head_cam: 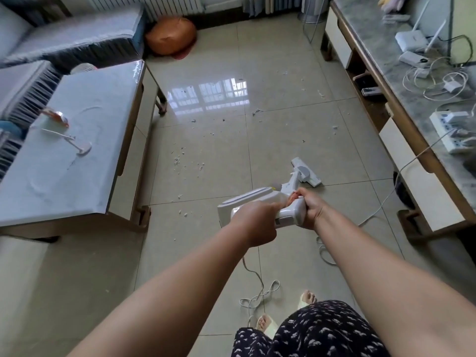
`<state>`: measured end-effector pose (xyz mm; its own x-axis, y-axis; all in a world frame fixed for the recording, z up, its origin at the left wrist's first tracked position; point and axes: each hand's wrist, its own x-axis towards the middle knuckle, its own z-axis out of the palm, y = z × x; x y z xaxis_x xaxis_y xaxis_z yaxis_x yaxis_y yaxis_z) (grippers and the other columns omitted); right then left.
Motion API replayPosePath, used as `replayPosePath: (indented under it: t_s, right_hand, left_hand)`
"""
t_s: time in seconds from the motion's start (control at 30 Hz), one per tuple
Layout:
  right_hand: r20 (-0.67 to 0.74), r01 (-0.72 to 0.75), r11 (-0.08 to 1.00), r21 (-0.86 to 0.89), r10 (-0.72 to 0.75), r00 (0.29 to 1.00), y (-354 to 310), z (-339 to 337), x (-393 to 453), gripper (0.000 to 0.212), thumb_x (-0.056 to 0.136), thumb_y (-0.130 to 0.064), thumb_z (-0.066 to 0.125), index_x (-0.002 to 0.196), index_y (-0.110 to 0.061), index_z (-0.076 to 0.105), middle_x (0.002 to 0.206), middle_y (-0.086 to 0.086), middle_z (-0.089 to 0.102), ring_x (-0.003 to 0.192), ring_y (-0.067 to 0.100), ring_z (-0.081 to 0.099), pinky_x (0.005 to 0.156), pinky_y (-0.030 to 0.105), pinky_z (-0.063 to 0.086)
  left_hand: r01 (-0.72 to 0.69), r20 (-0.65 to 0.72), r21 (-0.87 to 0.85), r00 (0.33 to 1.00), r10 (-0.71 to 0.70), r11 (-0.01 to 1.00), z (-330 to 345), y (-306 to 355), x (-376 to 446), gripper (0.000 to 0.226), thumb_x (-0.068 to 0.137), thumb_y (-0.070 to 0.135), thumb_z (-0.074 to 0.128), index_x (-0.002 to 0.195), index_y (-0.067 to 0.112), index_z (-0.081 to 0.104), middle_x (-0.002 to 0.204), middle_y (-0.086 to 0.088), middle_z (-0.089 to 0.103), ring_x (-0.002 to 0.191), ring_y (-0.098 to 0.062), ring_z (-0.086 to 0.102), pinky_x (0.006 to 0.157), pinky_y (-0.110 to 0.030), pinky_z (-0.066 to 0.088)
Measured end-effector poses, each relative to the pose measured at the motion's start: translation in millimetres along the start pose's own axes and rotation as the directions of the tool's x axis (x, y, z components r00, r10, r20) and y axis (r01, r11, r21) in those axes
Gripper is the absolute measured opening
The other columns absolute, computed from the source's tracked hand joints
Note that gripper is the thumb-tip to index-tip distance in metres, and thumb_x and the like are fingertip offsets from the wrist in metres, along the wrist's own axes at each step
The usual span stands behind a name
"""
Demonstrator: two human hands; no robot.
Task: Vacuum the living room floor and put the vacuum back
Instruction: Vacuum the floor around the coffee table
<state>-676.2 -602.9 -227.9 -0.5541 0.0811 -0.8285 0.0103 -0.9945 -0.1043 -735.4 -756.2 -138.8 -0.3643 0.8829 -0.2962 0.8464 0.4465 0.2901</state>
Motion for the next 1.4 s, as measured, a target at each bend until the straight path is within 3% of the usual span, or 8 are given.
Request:
replayPosePath:
  t_s: [0.2, 0.37, 0.47, 0.83, 0.97, 1.1, 1.27, 1.4]
  right_hand:
    - [-0.003, 0.003, 1.0, -0.022, -0.003, 1.0, 14.1, 9.6, 1.8, 0.026, 0.087, -0.012, 0.045, 0.062, -0.018, 0.04, 0.043, -0.005, 0.046, 0.033, 0.005, 0.044, 0.038, 0.016, 0.045]
    - [-0.019, 0.042, 0.999, -0.021, -0.042, 0.999, -10.7, -0.2, -0.4, 0.031, 0.085, -0.009, 0.045, 0.054, -0.014, 0.043, 0.041, -0.004, 0.045, 0.031, 0.005, 0.044, 0.043, 0.014, 0.044]
    - [-0.017, 0.043, 0.999, -0.015, -0.043, 0.999, -32.7, -5.6, 1.4, 0.022, 0.079, -0.008, 0.049, 0.059, -0.014, 0.042, 0.042, -0.004, 0.046, 0.033, 0.004, 0.045, 0.043, 0.013, 0.044]
    - [-0.036, 0.069, 0.997, -0.033, -0.07, 0.997, -148.9, -19.7, 11.8, 0.026, 0.089, -0.015, 0.047, 0.064, -0.016, 0.042, 0.043, -0.005, 0.047, 0.034, 0.003, 0.046, 0.044, 0.013, 0.045]
    - [-0.039, 0.063, 0.997, -0.046, -0.065, 0.997, -187.0, -28.3, 15.9, 0.015, 0.07, -0.008, 0.053, 0.065, -0.016, 0.042, 0.043, -0.005, 0.047, 0.034, 0.003, 0.046, 0.041, 0.014, 0.045]
    - [-0.032, 0.062, 0.997, -0.044, -0.064, 0.997, -223.2, -36.2, 20.0, 0.014, 0.067, -0.009, 0.053, 0.066, -0.015, 0.041, 0.044, -0.004, 0.046, 0.033, 0.004, 0.046, 0.038, 0.015, 0.044]
    - [-0.035, 0.055, 0.997, -0.06, -0.057, 0.998, -262.5, -47.0, 25.1, 0.018, 0.08, -0.01, 0.048, 0.066, -0.016, 0.039, 0.044, -0.005, 0.045, 0.034, 0.003, 0.045, 0.039, 0.017, 0.045]
    - [-0.036, 0.051, 0.995, -0.081, -0.054, 0.998, -284.6, -51.6, 25.1, 0.017, 0.078, -0.01, 0.049, 0.065, -0.016, 0.041, 0.045, -0.005, 0.047, 0.036, 0.003, 0.046, 0.042, 0.016, 0.046]
  left_hand:
    - [0.014, -0.025, 0.01, 1.0, -0.013, 1.0, -1.0, -12.8, -11.3, 0.037, 0.083, 0.018, 0.056, 0.118, 0.029, 0.057, 0.101, -0.003, 0.066, 0.092, -0.029, 0.062, 0.063, -0.028, 0.037]
    - [-0.01, -0.054, 0.015, 0.998, 0.011, 1.0, 2.1, 5.9, 7.7, 0.045, 0.085, 0.018, 0.056, 0.128, 0.029, 0.052, 0.105, -0.006, 0.066, 0.095, -0.03, 0.061, 0.065, -0.029, 0.038]
    - [-0.017, -0.052, 0.013, 0.998, 0.017, 1.0, 3.9, 18.2, 26.3, 0.045, 0.085, 0.018, 0.055, 0.129, 0.027, 0.052, 0.107, -0.007, 0.066, 0.097, -0.031, 0.061, 0.066, -0.029, 0.038]
    - [-0.043, -0.063, -0.055, 0.997, 0.04, 0.998, -7.3, 65.6, 131.4, 0.05, 0.083, 0.017, 0.056, 0.131, 0.031, 0.051, 0.108, -0.007, 0.066, 0.098, -0.031, 0.061, 0.071, -0.031, 0.046]
    - [-0.052, -0.051, -0.058, 0.998, 0.049, 0.997, -4.7, 86.0, 166.6, 0.049, 0.083, 0.016, 0.056, 0.13, 0.029, 0.051, 0.108, -0.008, 0.066, 0.098, -0.032, 0.061, 0.072, -0.031, 0.046]
    - [-0.033, -0.023, -0.07, 0.999, 0.032, 0.997, -2.3, 103.6, 201.5, 0.046, 0.082, 0.016, 0.055, 0.126, 0.027, 0.053, 0.107, -0.009, 0.066, 0.097, -0.033, 0.061, 0.07, -0.031, 0.044]
    - [-0.033, 0.014, -0.059, 0.999, 0.034, 0.998, -4.5, 122.9, 235.7, 0.042, 0.081, 0.016, 0.056, 0.122, 0.024, 0.057, 0.104, -0.008, 0.066, 0.094, -0.032, 0.061, 0.071, -0.032, 0.047]
    - [-0.033, 0.01, -0.062, 0.999, 0.034, 0.997, -7.2, 134.0, 253.9, 0.038, 0.082, 0.016, 0.057, 0.119, 0.023, 0.058, 0.105, -0.007, 0.066, 0.096, -0.032, 0.061, 0.072, -0.032, 0.047]
